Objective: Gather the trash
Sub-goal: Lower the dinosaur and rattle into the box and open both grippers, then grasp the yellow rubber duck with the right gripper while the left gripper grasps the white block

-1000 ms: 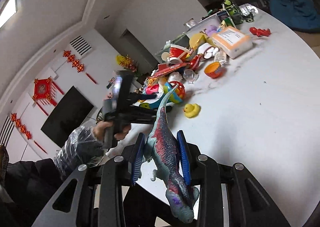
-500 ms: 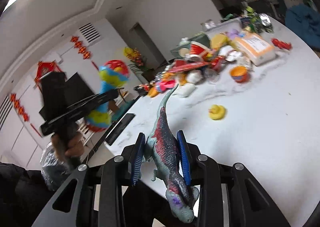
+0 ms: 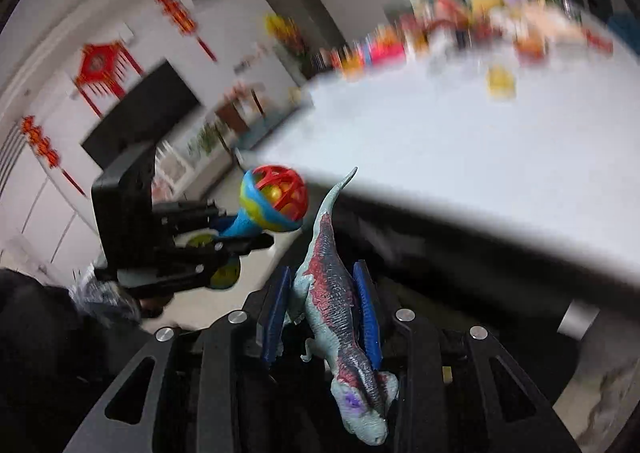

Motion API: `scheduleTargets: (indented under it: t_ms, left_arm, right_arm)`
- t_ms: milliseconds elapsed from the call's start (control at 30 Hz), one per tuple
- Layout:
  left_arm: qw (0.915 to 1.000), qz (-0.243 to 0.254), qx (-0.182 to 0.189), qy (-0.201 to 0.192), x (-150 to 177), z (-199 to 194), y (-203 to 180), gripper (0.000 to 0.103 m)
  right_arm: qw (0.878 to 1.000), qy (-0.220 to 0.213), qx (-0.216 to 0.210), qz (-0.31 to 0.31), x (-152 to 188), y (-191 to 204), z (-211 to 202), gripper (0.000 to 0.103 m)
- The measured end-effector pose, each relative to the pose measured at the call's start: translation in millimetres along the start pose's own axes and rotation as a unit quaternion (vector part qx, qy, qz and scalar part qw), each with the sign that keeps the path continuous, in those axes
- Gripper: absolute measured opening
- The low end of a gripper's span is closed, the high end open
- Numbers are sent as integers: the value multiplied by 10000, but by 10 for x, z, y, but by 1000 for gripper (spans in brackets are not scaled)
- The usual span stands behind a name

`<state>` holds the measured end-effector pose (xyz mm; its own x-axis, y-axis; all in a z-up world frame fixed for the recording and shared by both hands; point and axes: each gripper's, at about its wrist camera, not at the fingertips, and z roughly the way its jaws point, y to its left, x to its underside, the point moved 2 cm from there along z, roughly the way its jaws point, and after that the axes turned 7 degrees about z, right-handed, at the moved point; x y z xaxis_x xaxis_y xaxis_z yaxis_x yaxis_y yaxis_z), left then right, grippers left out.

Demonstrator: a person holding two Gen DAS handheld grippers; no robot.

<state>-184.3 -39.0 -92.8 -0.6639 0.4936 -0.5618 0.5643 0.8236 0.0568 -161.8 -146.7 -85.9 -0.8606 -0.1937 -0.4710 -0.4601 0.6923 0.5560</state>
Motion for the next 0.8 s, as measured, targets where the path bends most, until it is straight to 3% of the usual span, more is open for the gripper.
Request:
scheduleTargets:
  t_ms: [33,67,100,200,267,367,400,467,567,600,700,800]
  left_arm:
    - [9997,43,73,208,107,204,-7,36]
    - [9994,36,52,348,189,355,-5,60]
    - [9988,21,7,499,278,514,7,74]
    - [9957,105,-85,916,470,903,19,75]
    - [9960,106,-161,874,473,843,40,75]
    - [9994,69,-158,311,291,436,132,76]
    - [9998,24,-204,20,170,243,190,80]
    - [9988,-88,-232,-420,-57,-17,259,88]
    - [9932,-354,-223,-1088,-478,-316,455,90]
    - [9916,-408,-224,-1211,-582,-353,482,90]
    - [9874,-600,-450,-1396,-966,-292,701,90]
    - [9858,-820,-595,-1340,-1199,-156,893,90]
  right_arm:
    - [9995,288,99,110,104,-137,235,48]
    - [9981,526,192,259,200,-296,467,59]
    - [9966,686,290,356,262,-421,636,66]
    - [9911,997,699,543,390,-687,913,57]
    - [9940,839,585,385,356,-584,755,57]
    - [9981,50,508,-351,46,-187,152,60]
    - [9963,-330,548,-567,-144,-77,-87,66]
    - [9903,-872,803,-726,-537,-9,-383,71]
    - [9739,-1341,1681,-726,-1263,-186,-488,72]
    - [9683,-1330,1993,-701,-1573,-344,-396,72]
    - [9647,-969,2393,-510,-2110,-744,-41,71]
    - [9720,-563,2269,-213,-2402,-1079,258,60]
